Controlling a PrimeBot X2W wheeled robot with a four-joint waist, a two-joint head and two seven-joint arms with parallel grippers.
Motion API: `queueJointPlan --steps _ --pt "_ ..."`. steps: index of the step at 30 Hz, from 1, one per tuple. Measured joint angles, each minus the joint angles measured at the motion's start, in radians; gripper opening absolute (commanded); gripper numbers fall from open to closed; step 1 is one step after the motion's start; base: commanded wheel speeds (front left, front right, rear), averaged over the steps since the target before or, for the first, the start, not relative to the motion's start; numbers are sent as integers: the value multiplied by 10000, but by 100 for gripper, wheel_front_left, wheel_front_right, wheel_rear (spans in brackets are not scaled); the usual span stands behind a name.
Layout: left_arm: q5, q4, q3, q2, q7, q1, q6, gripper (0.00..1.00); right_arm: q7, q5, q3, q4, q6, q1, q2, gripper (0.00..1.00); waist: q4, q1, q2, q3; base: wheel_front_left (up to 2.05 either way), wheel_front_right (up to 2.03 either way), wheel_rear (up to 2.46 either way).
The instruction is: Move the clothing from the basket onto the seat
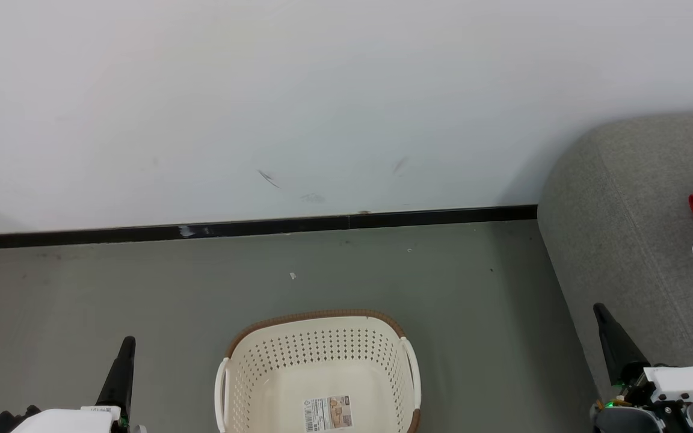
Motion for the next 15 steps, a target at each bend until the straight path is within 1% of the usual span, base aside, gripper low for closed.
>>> queueJointPlan --steps 4,15 --pt "-320 84 98 -58 42 -62 -98 0 117 428 -102 -21 0 -2 -2 0 -18 0 0 -12 0 0 0" --pt "-320 142 111 -61 90 -153 -128 0 130 439 -105 -21 0 -5 0 0 -18 -2 0 -11 0 0 0"
